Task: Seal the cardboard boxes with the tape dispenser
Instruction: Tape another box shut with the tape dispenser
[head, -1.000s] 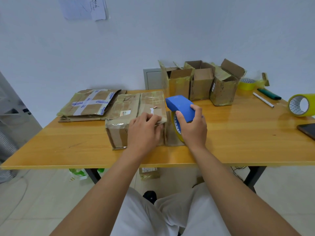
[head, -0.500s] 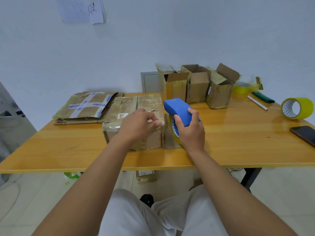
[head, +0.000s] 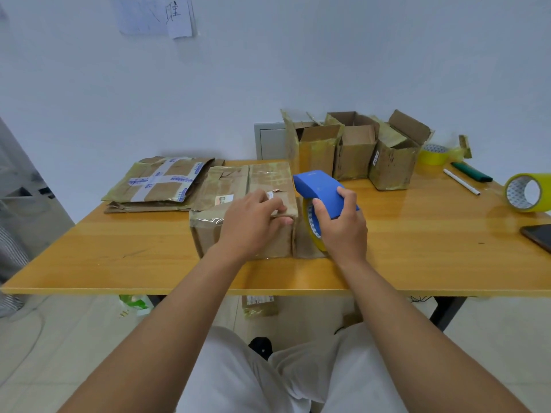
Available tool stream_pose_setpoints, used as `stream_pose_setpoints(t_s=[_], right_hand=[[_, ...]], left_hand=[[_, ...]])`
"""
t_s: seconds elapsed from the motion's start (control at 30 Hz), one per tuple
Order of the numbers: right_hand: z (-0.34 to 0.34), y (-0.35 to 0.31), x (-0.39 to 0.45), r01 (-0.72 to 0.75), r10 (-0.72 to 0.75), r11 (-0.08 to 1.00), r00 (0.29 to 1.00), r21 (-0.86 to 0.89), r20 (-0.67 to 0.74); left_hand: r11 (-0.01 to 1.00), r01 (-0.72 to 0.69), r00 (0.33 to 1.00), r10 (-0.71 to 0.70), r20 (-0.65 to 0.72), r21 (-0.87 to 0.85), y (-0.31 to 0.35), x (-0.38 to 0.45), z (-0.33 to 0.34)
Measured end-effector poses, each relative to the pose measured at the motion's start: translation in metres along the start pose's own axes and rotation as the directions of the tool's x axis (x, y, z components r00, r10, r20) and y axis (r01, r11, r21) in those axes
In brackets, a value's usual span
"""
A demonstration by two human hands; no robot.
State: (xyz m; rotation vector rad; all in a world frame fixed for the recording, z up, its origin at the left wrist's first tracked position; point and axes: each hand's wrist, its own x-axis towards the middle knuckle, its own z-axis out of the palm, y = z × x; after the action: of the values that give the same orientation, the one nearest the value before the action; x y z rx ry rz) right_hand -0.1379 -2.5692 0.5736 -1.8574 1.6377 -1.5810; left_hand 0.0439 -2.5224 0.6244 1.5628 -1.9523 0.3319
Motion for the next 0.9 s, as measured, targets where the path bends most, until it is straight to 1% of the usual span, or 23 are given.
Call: stream_pose_setpoints(t_s=[0.17, 0.33, 0.5, 0.53, 0.63, 0.67, 0.7, 0.8, 0.9], right_hand=[[-0.001, 0.002, -0.001, 0.005, -0.005, 1.0, 1.0, -0.003, 0.002], [-0.001, 0.001, 0.0, -0.002, 0.002, 1.0, 1.0, -0.001, 0.005], [-0.001, 0.002, 0.0, 0.004, -0.004, 1.0, 1.0, 0.0, 0.007], [-0.001, 0.002, 0.0, 0.007, -0.007, 1.0, 1.0, 0.002, 0.007], [-0.001, 0.003, 0.0, 0.004, -0.004, 1.0, 1.0, 0.001, 0.014], [-0.001, 0.003, 0.0, 0.003, -0.003, 1.0, 1.0, 0.002, 0.017], [-0.001, 0.003, 0.0, 0.003, -0.003, 1.0, 1.0, 0.001, 0.018], [-0.001, 0.003, 0.0, 0.004, -0.004, 1.0, 1.0, 0.003, 0.011], [-0.001, 0.003, 0.0, 0.012, -0.013, 1.0, 1.0, 0.01, 0.01]], left_hand=[[0.996, -0.02, 1.0, 0.021, -0.014, 0.09, 0.008, -0.006, 0.001], [1.0, 0.012, 0.999, -0.013, 0.032, 0.017, 0.001, -0.006, -0.004], [0.997, 0.047, 0.997, -0.05, 0.056, 0.057, 0.004, -0.004, -0.004], [0.998, 0.055, 0.995, -0.057, 0.079, 0.03, 0.002, -0.004, -0.005], [0.982, 0.111, 0.981, -0.084, 0.175, -0.15, -0.013, -0.004, -0.015], [0.976, 0.114, 0.979, -0.079, 0.186, -0.186, -0.016, -0.005, -0.018], [0.977, 0.101, 0.981, -0.066, 0.181, -0.19, -0.017, -0.006, -0.02], [0.992, 0.039, 0.987, -0.02, 0.159, -0.116, -0.012, -0.005, -0.021], [0.994, -0.023, 0.981, 0.042, 0.188, -0.102, -0.014, -0.005, -0.024]])
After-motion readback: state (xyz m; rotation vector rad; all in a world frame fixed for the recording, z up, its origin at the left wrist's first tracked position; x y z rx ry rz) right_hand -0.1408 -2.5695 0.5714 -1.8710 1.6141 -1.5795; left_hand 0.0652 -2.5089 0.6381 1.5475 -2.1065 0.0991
